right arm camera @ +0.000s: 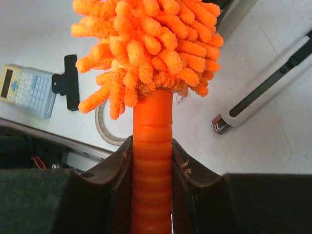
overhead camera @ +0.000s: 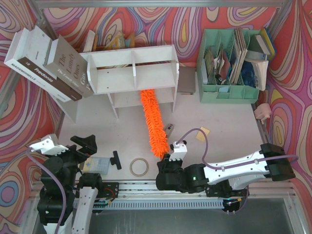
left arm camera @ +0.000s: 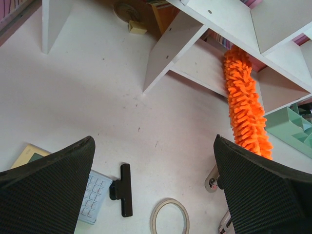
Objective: Dust the bookshelf with a duster
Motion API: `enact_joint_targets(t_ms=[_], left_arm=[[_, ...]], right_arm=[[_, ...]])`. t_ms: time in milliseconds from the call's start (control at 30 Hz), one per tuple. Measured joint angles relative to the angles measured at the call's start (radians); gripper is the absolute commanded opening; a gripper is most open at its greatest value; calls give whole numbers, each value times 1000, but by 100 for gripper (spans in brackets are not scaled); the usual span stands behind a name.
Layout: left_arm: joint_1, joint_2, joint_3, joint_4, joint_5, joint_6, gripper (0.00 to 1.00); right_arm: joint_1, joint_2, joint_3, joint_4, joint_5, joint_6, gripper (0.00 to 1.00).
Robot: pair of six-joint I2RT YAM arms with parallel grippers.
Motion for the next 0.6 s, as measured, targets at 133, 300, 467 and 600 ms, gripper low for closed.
enact_joint_targets(t_ms=[133,300,467,600], left_arm=[[0,3,0,0,0,0,98],[0,10,0,0,0,0,98],[0,27,0,0,0,0,98],[0,31,0,0,0,0,98]], right_arm=[[0,-9,-24,97,-26,-113,0],[-2,-5,-30,237,-73,-272,0],[-23,14,-30,300,-121,-338,0],[-35,15,-30,267,-113,-311,0]])
